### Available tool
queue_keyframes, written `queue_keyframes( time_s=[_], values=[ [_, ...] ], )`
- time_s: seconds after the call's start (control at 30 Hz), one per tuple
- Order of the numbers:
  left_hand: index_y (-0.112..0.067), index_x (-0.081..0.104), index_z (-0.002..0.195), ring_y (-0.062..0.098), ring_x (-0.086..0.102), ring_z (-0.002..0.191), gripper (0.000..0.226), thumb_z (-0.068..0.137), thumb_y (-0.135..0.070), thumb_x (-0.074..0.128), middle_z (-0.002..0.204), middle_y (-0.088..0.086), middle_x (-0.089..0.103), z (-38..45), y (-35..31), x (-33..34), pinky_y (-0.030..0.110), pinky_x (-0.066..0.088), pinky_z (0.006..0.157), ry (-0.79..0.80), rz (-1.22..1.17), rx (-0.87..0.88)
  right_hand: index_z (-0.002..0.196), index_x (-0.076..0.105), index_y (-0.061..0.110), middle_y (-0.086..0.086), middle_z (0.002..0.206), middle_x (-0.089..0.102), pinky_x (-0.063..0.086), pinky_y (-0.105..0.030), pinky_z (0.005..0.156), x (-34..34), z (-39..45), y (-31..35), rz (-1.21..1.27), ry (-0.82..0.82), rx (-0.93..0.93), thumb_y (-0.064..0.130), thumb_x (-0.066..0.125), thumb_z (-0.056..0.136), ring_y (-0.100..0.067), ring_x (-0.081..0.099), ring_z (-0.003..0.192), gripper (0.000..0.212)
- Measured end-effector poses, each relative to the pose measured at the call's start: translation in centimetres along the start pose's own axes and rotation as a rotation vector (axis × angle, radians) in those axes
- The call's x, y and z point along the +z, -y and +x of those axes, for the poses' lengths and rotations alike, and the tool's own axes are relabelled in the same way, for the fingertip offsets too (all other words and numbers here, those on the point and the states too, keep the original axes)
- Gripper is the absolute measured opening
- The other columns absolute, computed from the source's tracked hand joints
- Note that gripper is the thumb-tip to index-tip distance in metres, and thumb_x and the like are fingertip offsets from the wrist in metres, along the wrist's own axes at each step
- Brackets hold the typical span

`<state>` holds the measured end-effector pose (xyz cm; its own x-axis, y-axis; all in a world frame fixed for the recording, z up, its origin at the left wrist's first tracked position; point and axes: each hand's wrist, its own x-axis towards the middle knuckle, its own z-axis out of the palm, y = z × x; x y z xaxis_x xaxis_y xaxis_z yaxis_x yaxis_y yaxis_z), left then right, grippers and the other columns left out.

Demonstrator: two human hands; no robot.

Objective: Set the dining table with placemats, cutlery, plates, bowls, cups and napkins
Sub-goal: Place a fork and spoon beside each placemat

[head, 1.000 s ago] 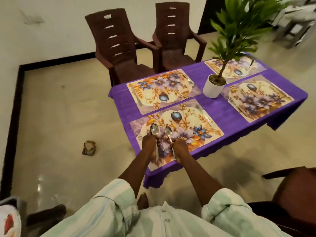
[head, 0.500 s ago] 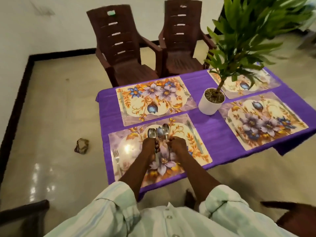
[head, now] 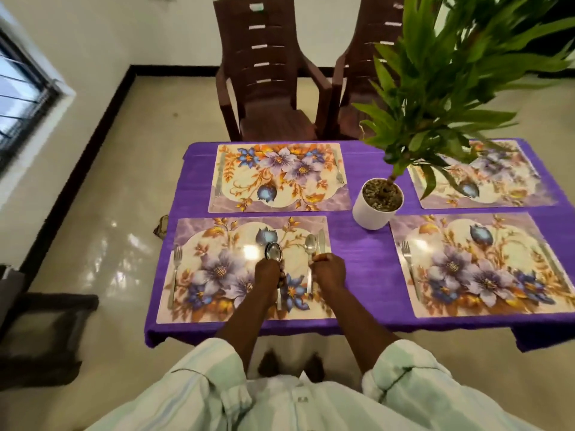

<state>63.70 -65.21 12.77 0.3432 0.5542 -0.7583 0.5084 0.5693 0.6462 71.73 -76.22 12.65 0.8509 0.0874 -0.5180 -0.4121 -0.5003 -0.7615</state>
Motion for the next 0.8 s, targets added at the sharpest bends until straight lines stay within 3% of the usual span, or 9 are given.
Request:
queue_keyframes(
  time_s=[0.1, 0.2, 0.33, 0.43, 0.57, 0.7, 0.8],
  values=[
    [-0.004, 0.061, 0.079, 0.017, 0.042, 0.043, 0.025, 0.090, -0.003, 0.039, 0.059, 0.006, 0.049, 0.2, 0.0, 0.5, 0.020, 0.031, 0.040, -0.014, -0.007, -0.006, 0.084, 0.076, 0.009, -0.006, 0.088, 0.073, 0.045, -0.023, 0.065, -0.1, 0.8, 0.5, -0.093, 0.006, -0.013, 0.003, 0.073, 0.075, -0.022, 0.065, 0.084, 0.011],
    [-0.005, 0.061, 0.076, 0.014, 0.042, 0.037, 0.027, 0.091, -0.003, 0.039, 0.055, 0.004, 0.049, 0.2, 0.1, 0.6, 0.017, 0.031, 0.038, 0.006, -0.054, -0.014, 0.085, 0.075, 0.008, -0.007, 0.090, 0.073, 0.045, -0.025, 0.068, -0.4, 1.7, 0.3, -0.192, 0.035, -0.058, 0.004, 0.071, 0.077, -0.024, 0.065, 0.088, 0.011],
    [-0.001, 0.060, 0.076, 0.019, 0.046, 0.043, 0.021, 0.089, -0.001, 0.044, 0.055, 0.009, 0.050, 0.4, -0.4, 0.9, 0.020, 0.035, 0.040, -0.013, -0.054, -0.026, 0.089, 0.075, 0.009, -0.009, 0.092, 0.073, 0.056, -0.037, 0.077, -0.5, 2.8, 0.1, -0.351, 0.085, -0.122, 0.011, 0.065, 0.084, -0.025, 0.067, 0.088, 0.011],
    [-0.003, 0.058, 0.071, 0.019, 0.045, 0.042, 0.022, 0.088, 0.000, 0.043, 0.053, 0.009, 0.049, 0.8, -0.5, 1.0, 0.019, 0.032, 0.039, 0.011, -0.083, -0.014, 0.094, 0.073, 0.010, -0.008, 0.098, 0.071, 0.056, -0.036, 0.077, -1.0, 2.8, 0.0, -0.419, 0.049, -0.222, 0.008, 0.060, 0.087, -0.025, 0.066, 0.092, 0.015],
    [-0.006, 0.057, 0.066, 0.018, 0.045, 0.041, 0.024, 0.085, -0.002, 0.043, 0.054, 0.007, 0.049, 0.9, -0.5, 0.8, 0.020, 0.032, 0.039, 0.045, -0.078, 0.001, 0.125, 0.061, 0.016, -0.008, 0.126, 0.053, 0.041, -0.025, 0.080, -1.9, 3.0, -0.2, -0.520, 0.109, -0.398, 0.014, 0.064, 0.089, -0.024, 0.054, 0.113, 0.035],
    [0.000, 0.061, 0.079, 0.020, 0.048, 0.047, 0.019, 0.087, -0.003, 0.044, 0.061, 0.010, 0.054, 1.7, -0.4, 0.0, 0.024, 0.035, 0.045, 0.003, -0.027, 0.004, 0.138, 0.051, 0.026, -0.009, 0.147, 0.035, 0.039, -0.039, 0.102, -1.7, 4.0, 0.0, -0.781, 0.221, -0.481, 0.026, 0.073, 0.083, -0.030, 0.034, 0.134, 0.059],
    [0.000, 0.061, 0.083, 0.020, 0.048, 0.047, 0.019, 0.087, -0.003, 0.043, 0.061, 0.010, 0.054, 1.9, -0.2, -0.6, 0.025, 0.036, 0.046, -0.002, -0.023, 0.003, 0.139, 0.051, 0.030, -0.009, 0.152, 0.029, 0.036, -0.043, 0.104, -1.4, 4.4, 0.4, -0.837, 0.274, -0.433, 0.034, 0.075, 0.081, -0.033, 0.030, 0.136, 0.063]
  ],
)
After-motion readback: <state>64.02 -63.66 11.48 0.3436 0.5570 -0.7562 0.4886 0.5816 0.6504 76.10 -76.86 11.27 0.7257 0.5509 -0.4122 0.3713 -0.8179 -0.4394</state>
